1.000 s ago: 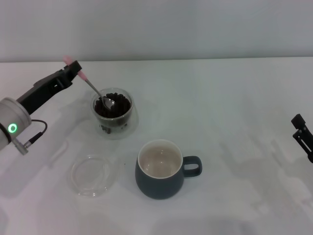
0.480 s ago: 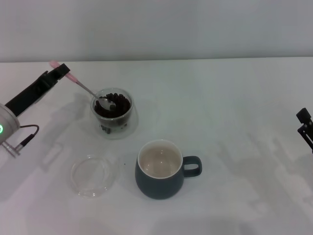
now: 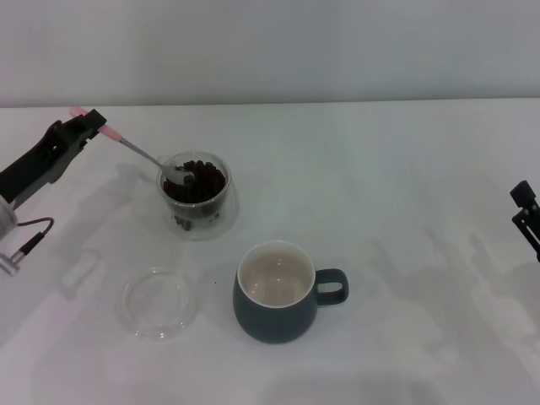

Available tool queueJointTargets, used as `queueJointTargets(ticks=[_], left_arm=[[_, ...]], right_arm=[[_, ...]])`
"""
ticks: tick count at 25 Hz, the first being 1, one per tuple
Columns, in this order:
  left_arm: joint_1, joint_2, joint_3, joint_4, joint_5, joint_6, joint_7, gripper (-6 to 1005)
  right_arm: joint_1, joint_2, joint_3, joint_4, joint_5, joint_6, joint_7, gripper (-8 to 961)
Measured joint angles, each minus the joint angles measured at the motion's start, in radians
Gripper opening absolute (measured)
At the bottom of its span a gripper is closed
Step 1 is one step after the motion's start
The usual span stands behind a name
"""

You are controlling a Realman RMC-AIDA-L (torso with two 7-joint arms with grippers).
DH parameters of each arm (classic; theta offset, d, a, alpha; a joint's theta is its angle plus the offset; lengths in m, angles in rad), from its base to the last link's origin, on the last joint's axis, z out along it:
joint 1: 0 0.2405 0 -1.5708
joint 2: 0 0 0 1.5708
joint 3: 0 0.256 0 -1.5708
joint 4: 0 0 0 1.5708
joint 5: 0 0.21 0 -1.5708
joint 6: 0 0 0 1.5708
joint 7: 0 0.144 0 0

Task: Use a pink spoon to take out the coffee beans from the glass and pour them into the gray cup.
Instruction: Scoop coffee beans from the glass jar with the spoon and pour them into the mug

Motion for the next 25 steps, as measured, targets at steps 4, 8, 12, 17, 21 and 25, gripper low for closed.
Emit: queueJointTargets(ticks=[4, 8, 12, 17, 21, 25], left_arm=[[0.017, 0.007, -0.001, 0.003, 0.0, -0.039, -0.034, 132], [0.032, 0.013, -0.001, 0.003, -0.002, -0.045, -0.032, 132], [0.041, 0.012, -0.012, 0.006, 0.0, -0.039, 0.058, 132], [0.03, -0.01, -0.009, 0.008, 0.002, -0.045, 0.197, 131], [0.009, -0.029, -0.002, 0.008, 0.009, -0.037, 0.28, 131], [-0.012, -0.041, -0.002, 0.003, 0.017, -0.029, 0.349, 131]], right_arm=[[0.006, 0.001, 0.0, 0.002, 0.0, 0.0, 0.0, 844], [0.011, 0.001, 0.0, 0.003, 0.0, 0.0, 0.0, 844], [0.016, 0.002, 0.0, 0.003, -0.003, -0.001, 0.0, 844], [0.017, 0.003, 0.0, 0.006, -0.007, -0.006, 0.0, 844], [0.014, 0.003, 0.0, 0.013, -0.008, -0.008, 0.0, 844], [0.012, 0.003, 0.0, 0.013, -0.008, -0.009, 0.0, 844]])
